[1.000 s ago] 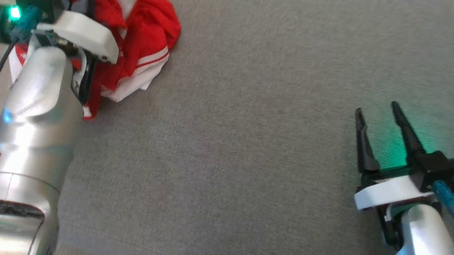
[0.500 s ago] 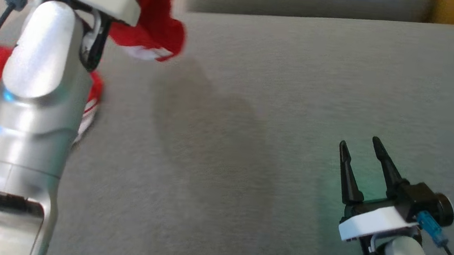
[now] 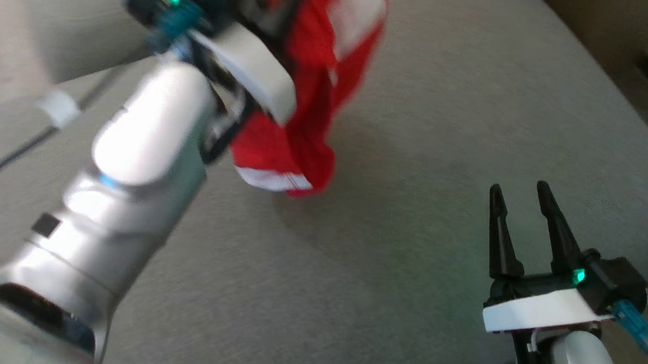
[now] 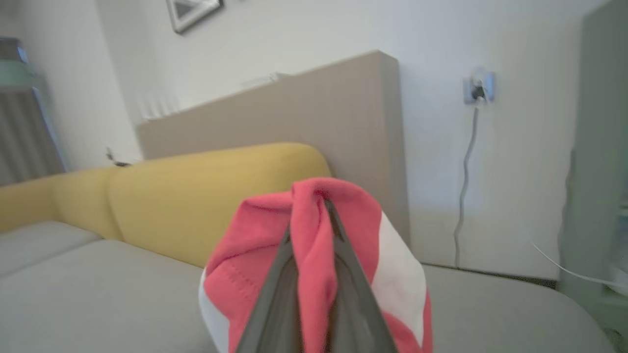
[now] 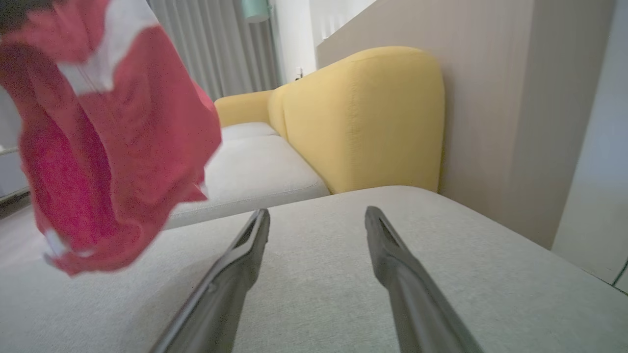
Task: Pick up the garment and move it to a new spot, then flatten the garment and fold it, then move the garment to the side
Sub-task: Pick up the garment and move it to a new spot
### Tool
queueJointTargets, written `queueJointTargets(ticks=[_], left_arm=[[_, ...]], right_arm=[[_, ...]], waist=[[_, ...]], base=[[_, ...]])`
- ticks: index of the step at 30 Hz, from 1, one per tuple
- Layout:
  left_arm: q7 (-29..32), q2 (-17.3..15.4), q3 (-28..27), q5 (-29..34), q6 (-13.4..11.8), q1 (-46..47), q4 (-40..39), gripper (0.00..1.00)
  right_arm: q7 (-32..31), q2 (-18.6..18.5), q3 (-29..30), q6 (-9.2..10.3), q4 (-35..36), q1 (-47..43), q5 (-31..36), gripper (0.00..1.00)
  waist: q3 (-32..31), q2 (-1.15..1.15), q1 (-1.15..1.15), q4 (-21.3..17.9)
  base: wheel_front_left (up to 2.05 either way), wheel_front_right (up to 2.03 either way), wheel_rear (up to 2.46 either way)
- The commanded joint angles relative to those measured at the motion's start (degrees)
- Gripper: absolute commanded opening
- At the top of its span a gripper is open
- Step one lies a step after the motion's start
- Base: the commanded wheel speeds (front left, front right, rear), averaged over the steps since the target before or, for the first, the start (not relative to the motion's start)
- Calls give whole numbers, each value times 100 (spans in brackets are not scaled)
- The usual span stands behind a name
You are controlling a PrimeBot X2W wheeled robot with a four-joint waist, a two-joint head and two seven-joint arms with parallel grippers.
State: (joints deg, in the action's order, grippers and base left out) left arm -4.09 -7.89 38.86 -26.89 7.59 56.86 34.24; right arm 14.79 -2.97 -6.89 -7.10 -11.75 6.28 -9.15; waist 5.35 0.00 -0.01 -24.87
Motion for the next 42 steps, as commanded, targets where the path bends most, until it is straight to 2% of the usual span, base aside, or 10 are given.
queueJointTargets(ticks=[1,6,7,8,9,13,16,24,30,42], left_arm=[[55,-298,-49,-66,-11,173,-146,0],[-32,-581,472,-209,-11,-125,301,0],[-107,-579,489,-235,-11,-217,440,7],[-215,-566,482,-243,-48,-302,586,70],[-380,-532,465,-234,-137,-394,716,100],[-943,-334,304,-243,-607,-812,1108,100],[-1078,-195,50,-214,-1020,-1194,1033,100],[-1089,107,-1388,594,-1746,-3205,-1358,100],[-1090,282,-2004,1268,-1925,-4939,-2428,100],[-1090,460,-2224,2183,-2067,-6294,-3092,100]], right_arm=[[21,9,-175,-39,256,112,-60,100],[21,9,-363,-39,447,161,-247,100],[21,9,-383,-39,457,169,-285,100],[21,9,-408,-39,452,175,-311,100],[21,9,-433,-39,435,176,-322,100],[21,9,-516,-39,348,170,-326,100],[21,9,-494,-39,305,135,-293,100],[21,9,-209,-39,26,-133,50,100],[21,9,19,-39,-84,-590,242,100],[21,9,272,-39,90,-1304,362,100]], waist=[[372,0,1,-437],[703,0,1,-450],[741,0,1,-411],[759,0,1,-372],[768,0,1,-318],[692,0,1,-8],[580,0,1,341],[-3,0,1,1523],[-535,0,1,2176],[-924,0,1,2700]], base=[[0,0,0],[0,0,0],[0,0,0],[0,0,0],[0,0,0],[0,0,0],[0,0,0],[0,0,0],[0,0,0],[0,0,0]])
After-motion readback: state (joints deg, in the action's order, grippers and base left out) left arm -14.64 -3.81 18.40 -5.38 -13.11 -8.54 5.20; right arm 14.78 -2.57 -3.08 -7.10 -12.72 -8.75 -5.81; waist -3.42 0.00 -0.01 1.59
